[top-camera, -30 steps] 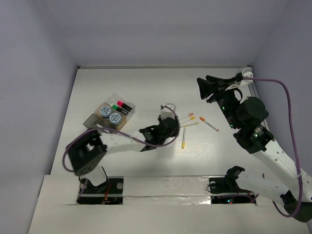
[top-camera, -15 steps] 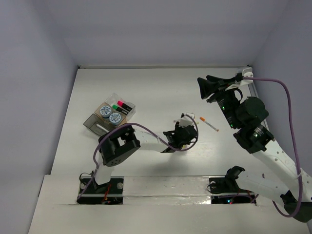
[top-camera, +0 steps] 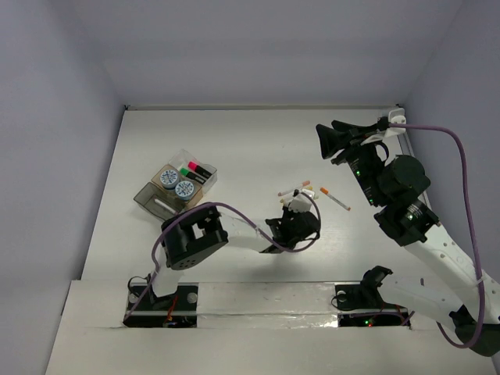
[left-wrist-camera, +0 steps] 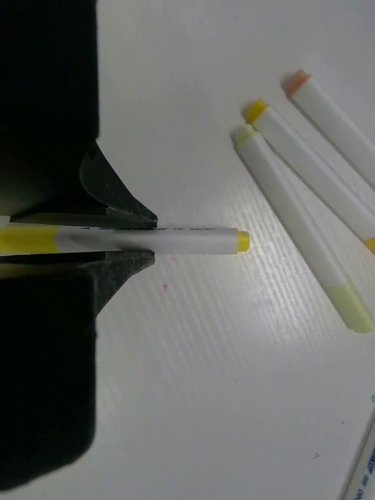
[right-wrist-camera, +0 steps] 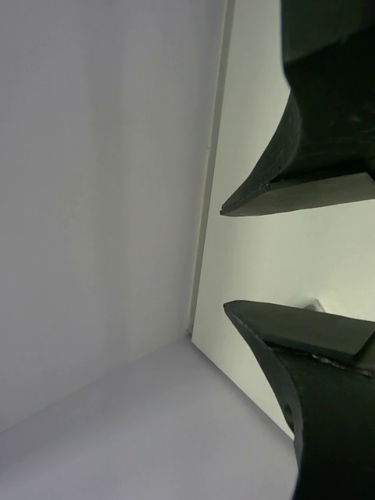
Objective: Sort the stationery into containers
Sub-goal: Pick up the pen from the center of the board, then place the pen in the storage box.
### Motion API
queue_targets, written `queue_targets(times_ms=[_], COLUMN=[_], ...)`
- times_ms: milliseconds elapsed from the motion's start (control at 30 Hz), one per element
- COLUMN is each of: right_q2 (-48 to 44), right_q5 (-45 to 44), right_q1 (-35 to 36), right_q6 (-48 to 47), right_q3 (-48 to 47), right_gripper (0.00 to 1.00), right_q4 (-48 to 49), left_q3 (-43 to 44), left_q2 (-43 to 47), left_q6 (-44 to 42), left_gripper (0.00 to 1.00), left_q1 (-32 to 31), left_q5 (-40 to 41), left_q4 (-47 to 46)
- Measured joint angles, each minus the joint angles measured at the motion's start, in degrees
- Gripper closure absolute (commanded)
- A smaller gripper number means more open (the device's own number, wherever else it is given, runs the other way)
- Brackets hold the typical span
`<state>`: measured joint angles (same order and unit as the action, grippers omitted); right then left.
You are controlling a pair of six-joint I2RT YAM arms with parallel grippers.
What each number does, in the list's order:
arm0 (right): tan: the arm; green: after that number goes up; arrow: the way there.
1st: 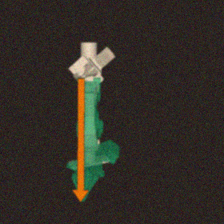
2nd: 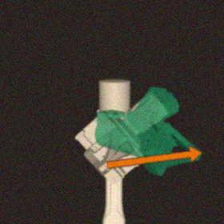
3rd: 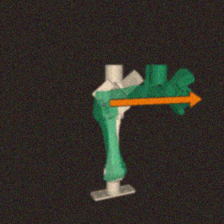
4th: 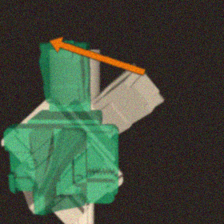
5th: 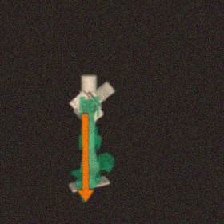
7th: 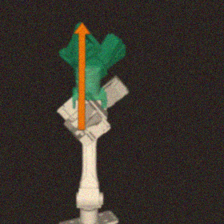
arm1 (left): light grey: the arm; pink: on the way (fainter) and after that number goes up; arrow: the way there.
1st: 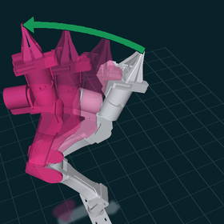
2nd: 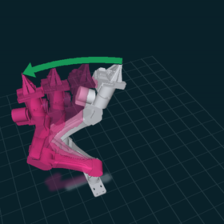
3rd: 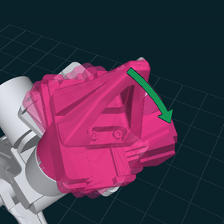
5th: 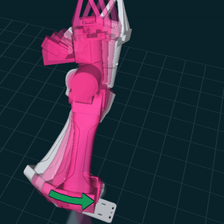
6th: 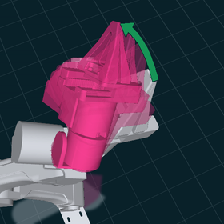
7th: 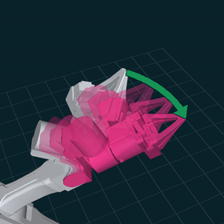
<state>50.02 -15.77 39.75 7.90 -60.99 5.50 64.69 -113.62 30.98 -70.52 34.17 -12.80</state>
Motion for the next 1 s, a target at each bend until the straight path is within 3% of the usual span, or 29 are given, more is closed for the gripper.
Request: queue_targets(times_ms=[167, 267, 467, 767, 1000], right_q2=[0.02, -0.04, -1.70, -0.02, 0.61], right_q5=[-0.55, -0.96, -1.44, -0.90, -0.26], right_q1=[0.00, 0.00, 0.00, -0.02, -0.02], right_q6=[-0.11, -0.07, -0.07, 0.04, 0.15], right_q3=[0.00, 0.02, 0.87, 0.90, 0.90], right_gripper=[0.35, 0.29, 0.28, 0.28, 0.27], right_q4=[0.00, 0.02, 0.09, 0.07, 0.07], left_q3=[-8.76, -12.46, -25.53, -40.24, -44.28], left_q2=[11.61, 21.81, 44.94, 72.43, 80.04], left_q6=[0.55, 1.55, 5.95, 16.39, 16.39], left_gripper=[1.00, 1.00, 1.00, 1.00, 1.00], left_q1=[-2.03, 0.83, 13.55, 29.31, 44.02], left_q5=[3.96, 5.81, 9.07, 12.98, 11.17], left_q4=[1.29, 1.49, 0.70, 12.44, 15.76])
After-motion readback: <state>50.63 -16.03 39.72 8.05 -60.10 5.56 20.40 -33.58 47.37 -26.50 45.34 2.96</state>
